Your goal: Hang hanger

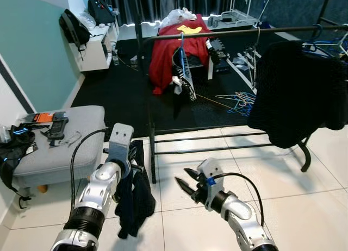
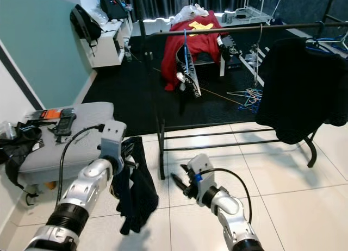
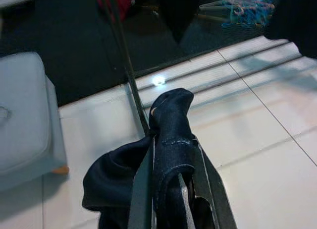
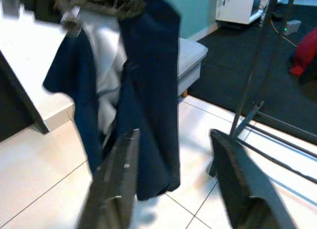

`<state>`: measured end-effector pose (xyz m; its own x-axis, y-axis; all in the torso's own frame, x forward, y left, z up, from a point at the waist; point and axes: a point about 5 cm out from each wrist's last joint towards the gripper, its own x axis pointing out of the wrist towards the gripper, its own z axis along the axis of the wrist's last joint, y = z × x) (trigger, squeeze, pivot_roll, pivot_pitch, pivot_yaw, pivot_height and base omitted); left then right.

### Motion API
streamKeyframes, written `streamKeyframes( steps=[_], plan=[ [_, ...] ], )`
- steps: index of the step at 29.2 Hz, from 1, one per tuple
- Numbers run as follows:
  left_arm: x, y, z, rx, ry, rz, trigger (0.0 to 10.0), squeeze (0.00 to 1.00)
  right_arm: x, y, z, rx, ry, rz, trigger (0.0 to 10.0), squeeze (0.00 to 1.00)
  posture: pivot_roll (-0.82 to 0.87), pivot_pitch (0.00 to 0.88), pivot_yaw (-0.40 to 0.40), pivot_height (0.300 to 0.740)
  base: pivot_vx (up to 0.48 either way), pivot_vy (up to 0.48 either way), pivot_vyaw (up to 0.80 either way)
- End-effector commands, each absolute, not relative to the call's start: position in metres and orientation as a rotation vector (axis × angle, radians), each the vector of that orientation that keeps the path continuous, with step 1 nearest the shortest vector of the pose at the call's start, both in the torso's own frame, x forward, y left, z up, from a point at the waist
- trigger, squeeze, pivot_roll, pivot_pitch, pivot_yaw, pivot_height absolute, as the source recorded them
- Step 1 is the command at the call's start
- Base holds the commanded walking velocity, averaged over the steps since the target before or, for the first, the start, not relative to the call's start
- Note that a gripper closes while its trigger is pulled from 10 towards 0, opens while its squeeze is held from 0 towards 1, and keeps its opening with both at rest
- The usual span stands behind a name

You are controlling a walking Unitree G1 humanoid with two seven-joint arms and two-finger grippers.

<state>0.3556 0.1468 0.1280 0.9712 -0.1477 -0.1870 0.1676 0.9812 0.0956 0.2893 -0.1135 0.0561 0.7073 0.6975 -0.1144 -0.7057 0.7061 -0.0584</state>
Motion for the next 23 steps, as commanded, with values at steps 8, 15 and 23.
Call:
streamKeyframes(
  steps=[8,15,23],
  plan=[
    [0.369,0.145,0.172,0.112,0.123,-0.121,10.0,0.0,0.297,-0.084,0.067,-0.136,0.012,0.84,10.0,1.0,-0.06,0.012,0.122,0.74,0.0,0.0,0.0],
    [0.371,0.135,0.193,0.075,0.125,-0.121,10.0,0.0,0.312,-0.079,0.077,-0.13,-0.045,0.761,10.0,0.0,-0.05,0.002,0.128,0.74,0.0,0.0,0.0],
    [0.37,0.128,0.207,0.035,0.142,-0.131,10.0,0.0,0.318,-0.07,0.077,-0.127,-0.008,0.794,10.0,0.0,-0.03,0.0,0.123,0.74,0.0,0.0,0.0]
  ],
)
